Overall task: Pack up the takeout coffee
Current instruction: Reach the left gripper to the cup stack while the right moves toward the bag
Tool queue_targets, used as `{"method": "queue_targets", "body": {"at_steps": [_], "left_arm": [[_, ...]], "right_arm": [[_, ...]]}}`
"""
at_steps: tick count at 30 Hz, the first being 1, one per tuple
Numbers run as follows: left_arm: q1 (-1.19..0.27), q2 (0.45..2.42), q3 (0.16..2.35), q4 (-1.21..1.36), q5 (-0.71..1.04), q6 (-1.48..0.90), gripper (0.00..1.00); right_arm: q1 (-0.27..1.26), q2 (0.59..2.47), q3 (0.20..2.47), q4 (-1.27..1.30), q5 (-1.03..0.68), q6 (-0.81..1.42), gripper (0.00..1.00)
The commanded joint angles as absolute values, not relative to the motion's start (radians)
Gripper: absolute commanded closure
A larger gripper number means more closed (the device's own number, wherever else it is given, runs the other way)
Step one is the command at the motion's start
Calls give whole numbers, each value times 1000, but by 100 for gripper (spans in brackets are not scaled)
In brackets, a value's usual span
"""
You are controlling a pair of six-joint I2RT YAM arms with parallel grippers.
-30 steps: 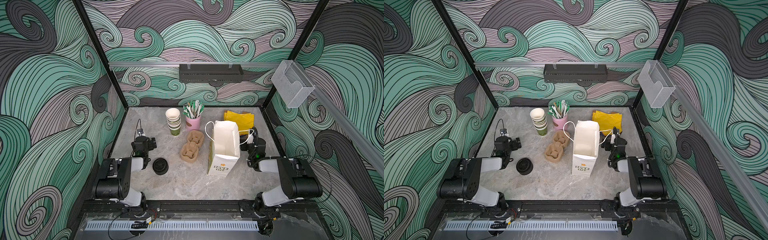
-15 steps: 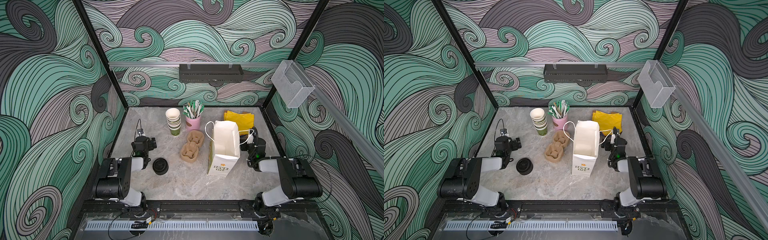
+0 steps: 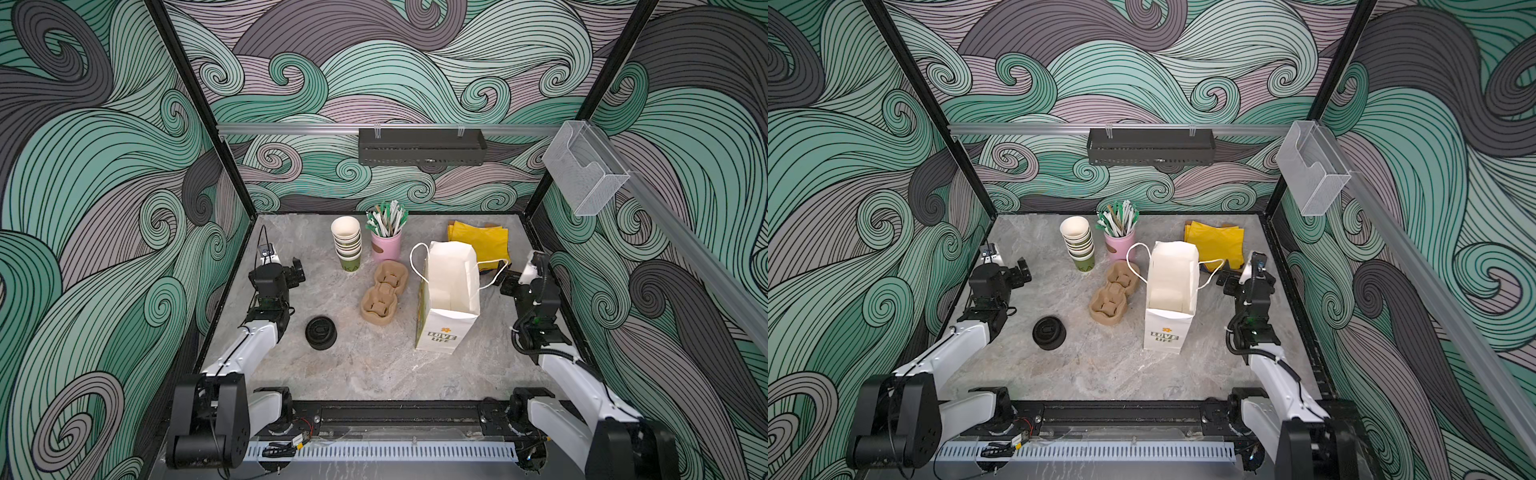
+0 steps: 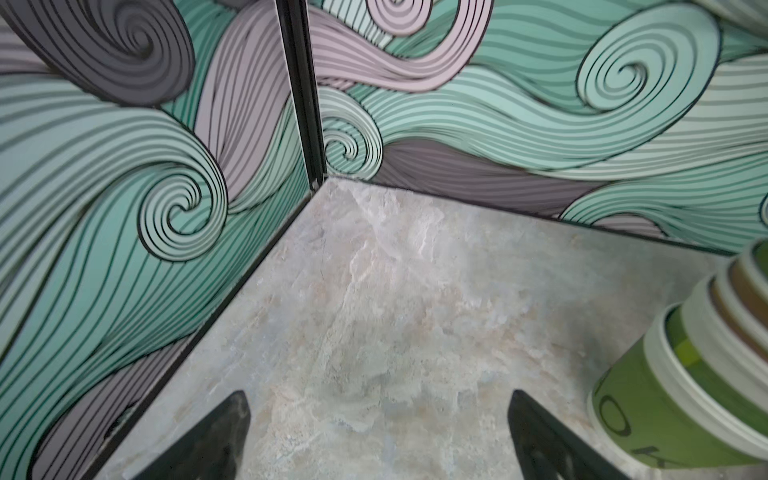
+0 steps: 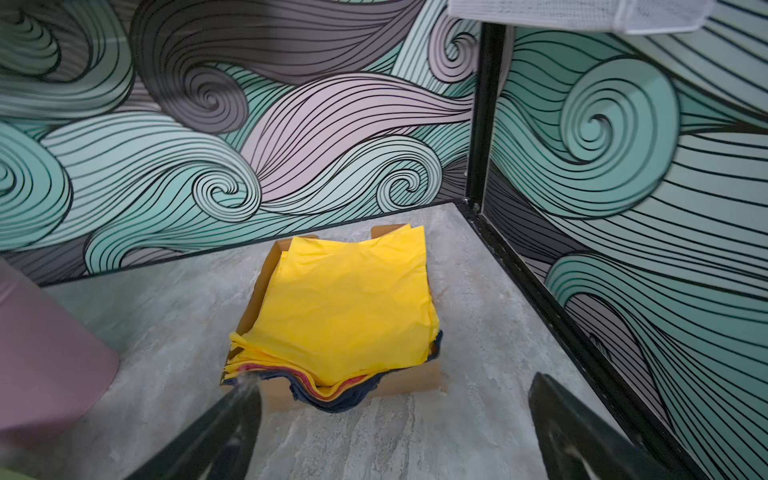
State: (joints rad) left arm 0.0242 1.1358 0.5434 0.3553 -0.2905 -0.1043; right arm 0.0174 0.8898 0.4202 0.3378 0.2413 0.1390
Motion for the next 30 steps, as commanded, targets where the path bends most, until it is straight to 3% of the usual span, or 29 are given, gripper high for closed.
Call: {"method": "queue_targets", "body": {"at_steps": [1, 7, 15, 24, 30], "left_arm": [[32, 1070, 622, 151, -260, -133, 1], [32, 1009, 725, 23, -60, -204, 2], [13, 1035, 947, -213, 243, -356, 2], [-171, 996, 993, -310, 181, -491, 2], [-298, 996, 964, -297, 151, -633, 1]], "right_arm": [[6, 759, 496, -121, 321, 289, 1], [0, 711, 716, -624, 208, 321, 0], [0, 743, 1006, -899, 57, 435, 0], [40, 973, 1358, -1142, -197, 521, 4], [158, 1042, 1529, -1308, -157, 545, 6]]}}
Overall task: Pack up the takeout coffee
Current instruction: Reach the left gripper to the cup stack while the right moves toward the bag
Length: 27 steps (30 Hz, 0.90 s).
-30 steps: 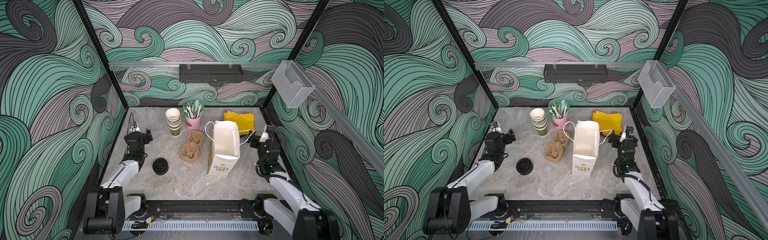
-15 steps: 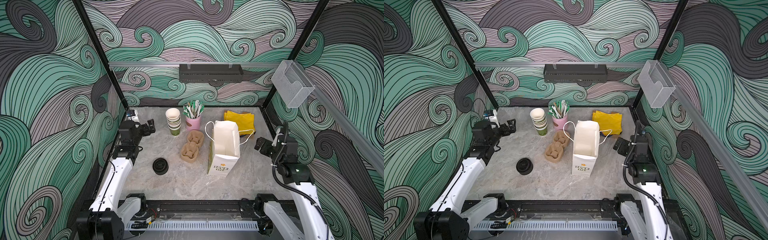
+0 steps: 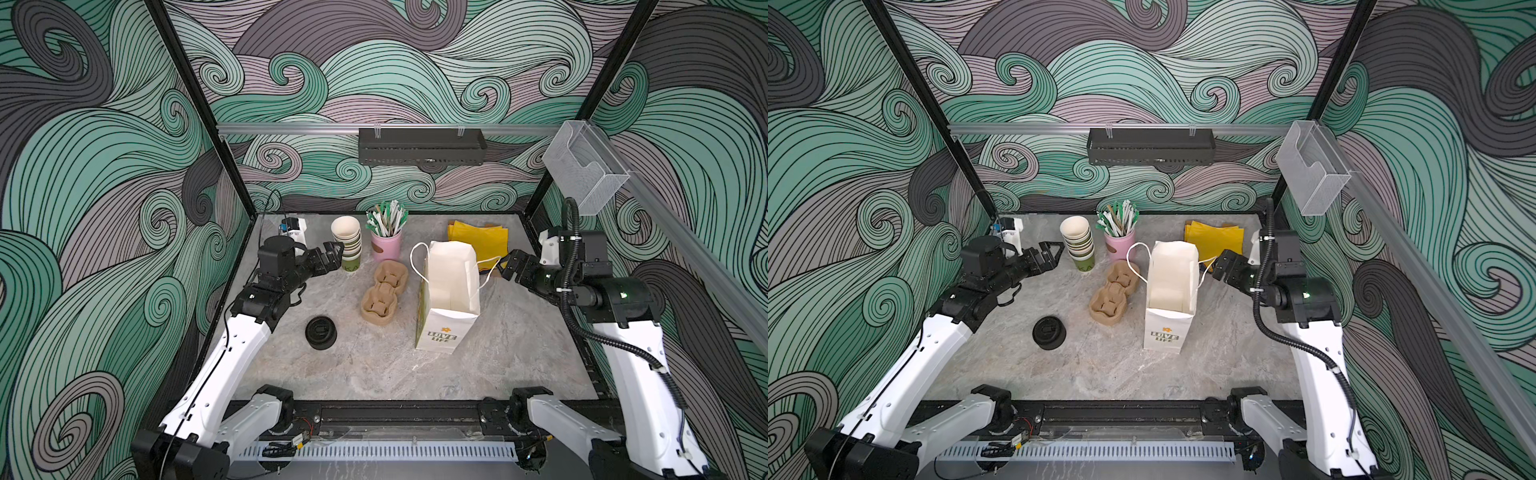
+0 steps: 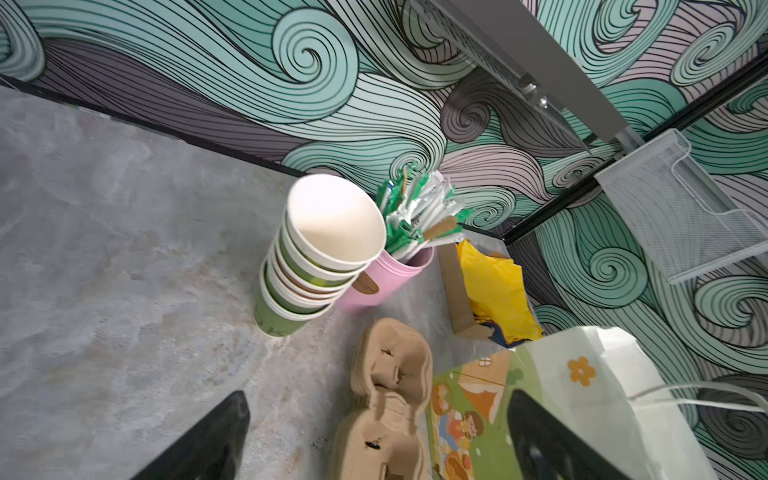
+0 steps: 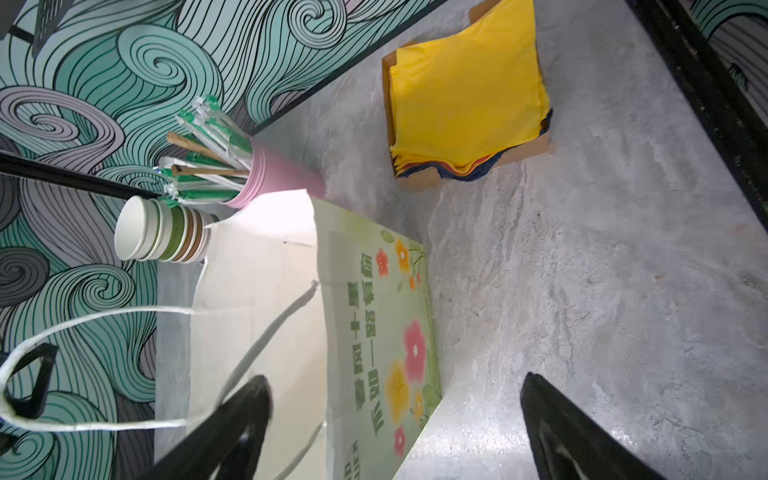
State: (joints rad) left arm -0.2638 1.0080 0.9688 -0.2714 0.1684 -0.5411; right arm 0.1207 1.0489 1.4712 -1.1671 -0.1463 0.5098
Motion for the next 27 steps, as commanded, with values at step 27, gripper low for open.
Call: {"method": "queue_targets", "body": {"at_steps": [27], "left_arm": [[-226, 1267, 1424, -844, -35, -620, 8]], "right_arm": [[401, 1322, 2079, -1231, -131, 502, 12]]}}
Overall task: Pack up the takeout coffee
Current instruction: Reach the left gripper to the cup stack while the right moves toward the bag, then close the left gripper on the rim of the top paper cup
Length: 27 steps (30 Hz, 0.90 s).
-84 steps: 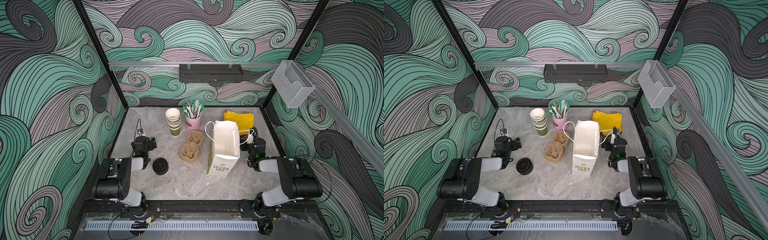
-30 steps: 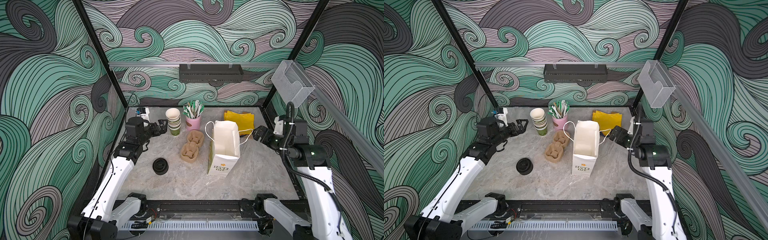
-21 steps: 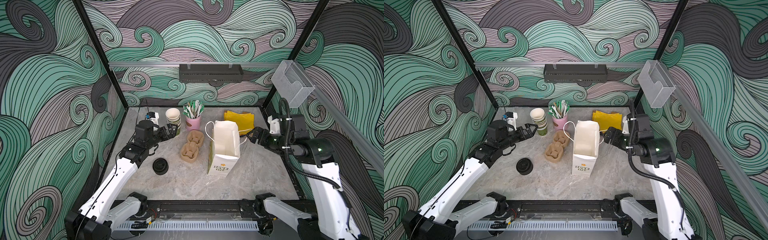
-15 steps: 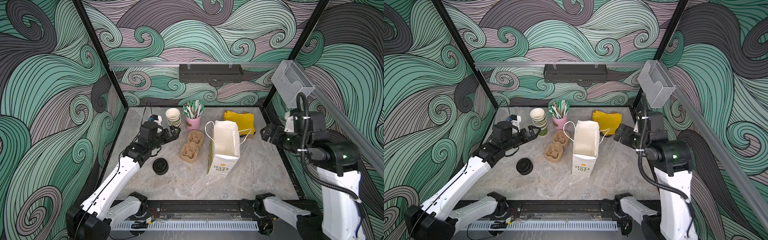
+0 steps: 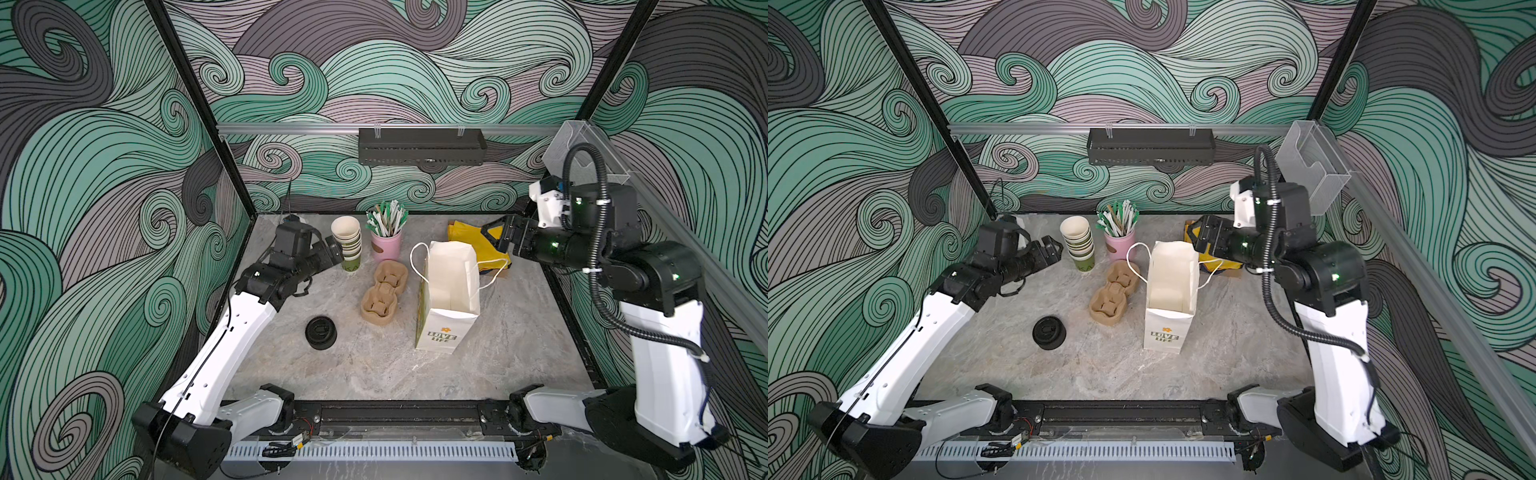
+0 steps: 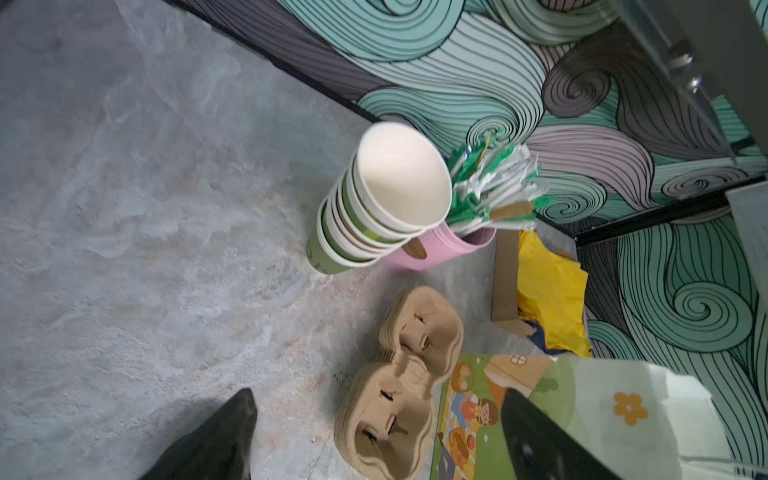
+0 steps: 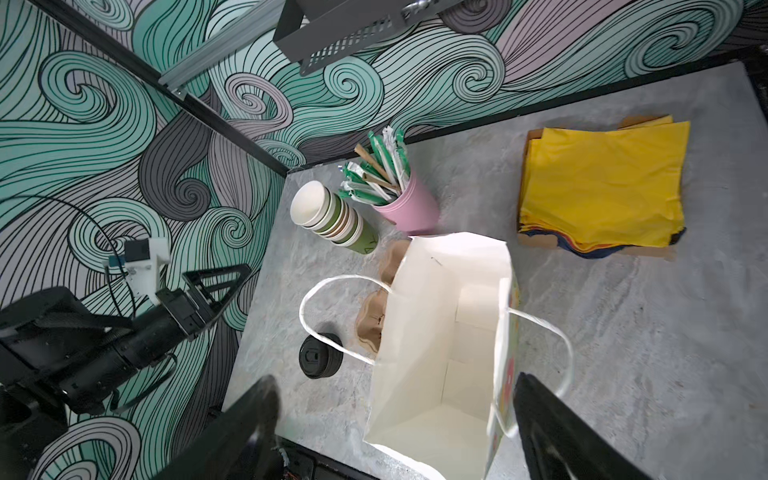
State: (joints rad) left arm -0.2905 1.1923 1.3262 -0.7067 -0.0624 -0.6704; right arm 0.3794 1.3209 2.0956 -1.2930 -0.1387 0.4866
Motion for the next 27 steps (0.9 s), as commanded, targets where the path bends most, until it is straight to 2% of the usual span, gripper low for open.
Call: {"method": "queue_targets", "body": {"at_steps": [1, 5, 8, 12, 14, 16, 27], "left_arm": [[-203, 1314, 1479, -869, -10, -611, 10], [-170, 1517, 1684, -943, 45, -527, 18], [-166, 1660, 1836, -1012, 54, -465, 28], [-164, 1819, 2024, -1079, 78, -405, 34], [-163, 1874, 2080, -1098, 74, -386, 42], [-163, 1905, 2101, -1100, 54, -378, 49], [-172, 2000, 2141, -1090, 93, -367, 70]], "right_arm": [[405, 1323, 2060, -1223, -116, 499, 12], [414, 1310, 1989, -1188, -59, 501, 12], [416, 1285, 1931, -1152, -36, 506, 12], [416, 1243, 1868, -1121, -2, 517, 12], [415, 1225, 1843, -1119, 19, 521, 12], [416, 1209, 1825, -1119, 37, 524, 12], [416, 1168, 1771, -1112, 77, 523, 11]]}}
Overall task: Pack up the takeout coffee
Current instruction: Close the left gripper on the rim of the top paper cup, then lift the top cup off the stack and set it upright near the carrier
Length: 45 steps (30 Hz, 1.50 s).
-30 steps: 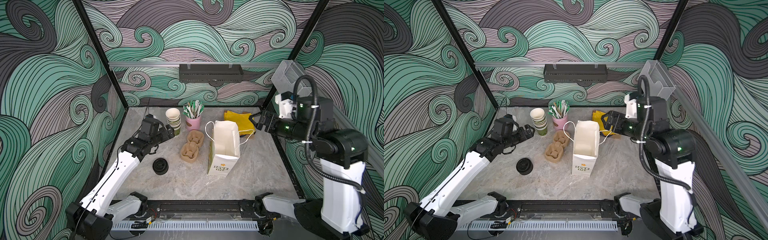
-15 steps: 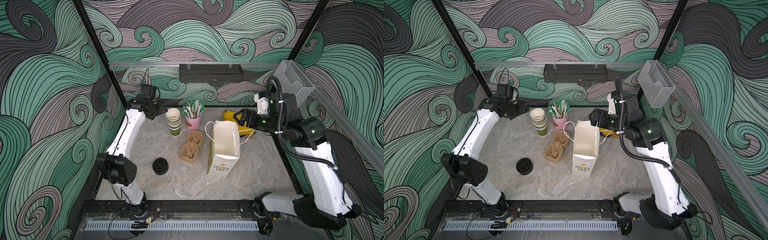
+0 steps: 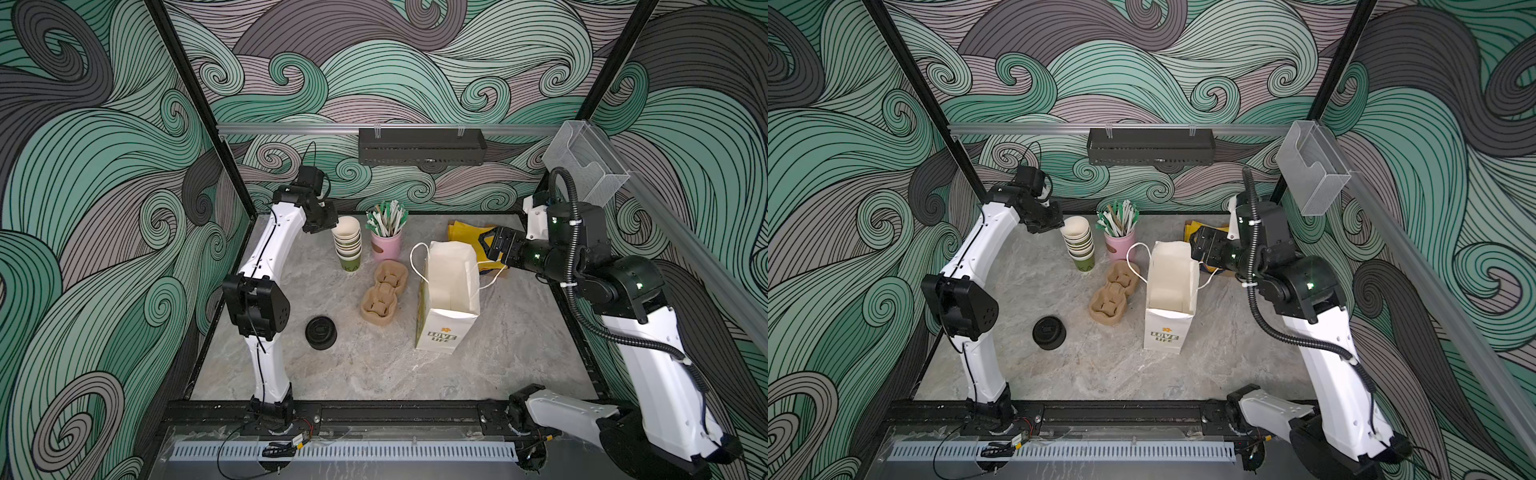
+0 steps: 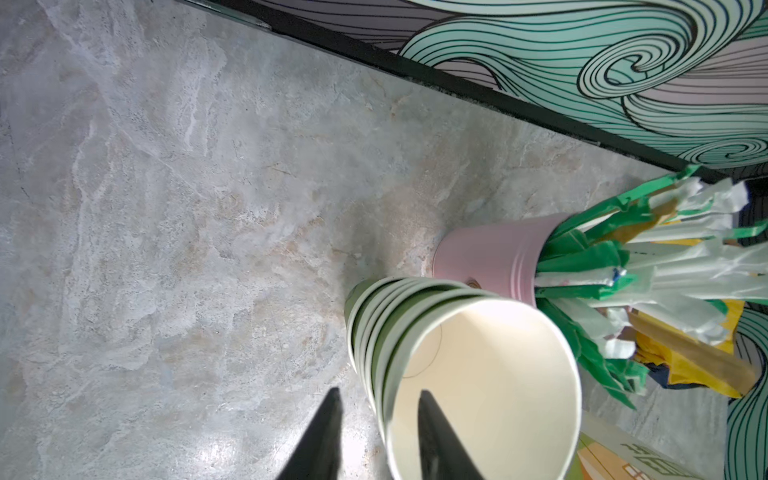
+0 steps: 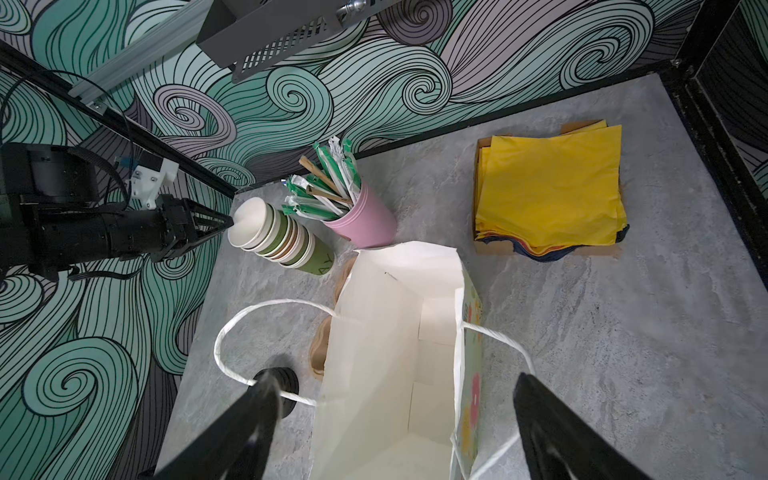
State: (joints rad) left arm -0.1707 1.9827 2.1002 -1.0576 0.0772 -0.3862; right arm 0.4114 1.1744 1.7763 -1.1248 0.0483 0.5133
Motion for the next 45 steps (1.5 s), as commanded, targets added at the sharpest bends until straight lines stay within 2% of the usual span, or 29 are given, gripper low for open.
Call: {"method": "queue_targets", "body": {"at_steps": [1, 13, 21, 45], "left_arm": [[-172, 2002, 2144, -1090, 91, -365, 72], [-178, 2027, 2163, -1082, 86, -366, 84], [-178, 2024, 2182, -1076, 101, -369, 100], [-178, 1807, 2157, -957, 135, -444, 100]], "right_arm": [[416, 1169, 1769, -1112, 77, 524, 11], [416, 1154, 1744, -1108, 87, 522, 10], [416, 1143, 1737, -1109, 98, 521, 10], [417, 1140, 1738, -1101, 91, 513, 9]]}}
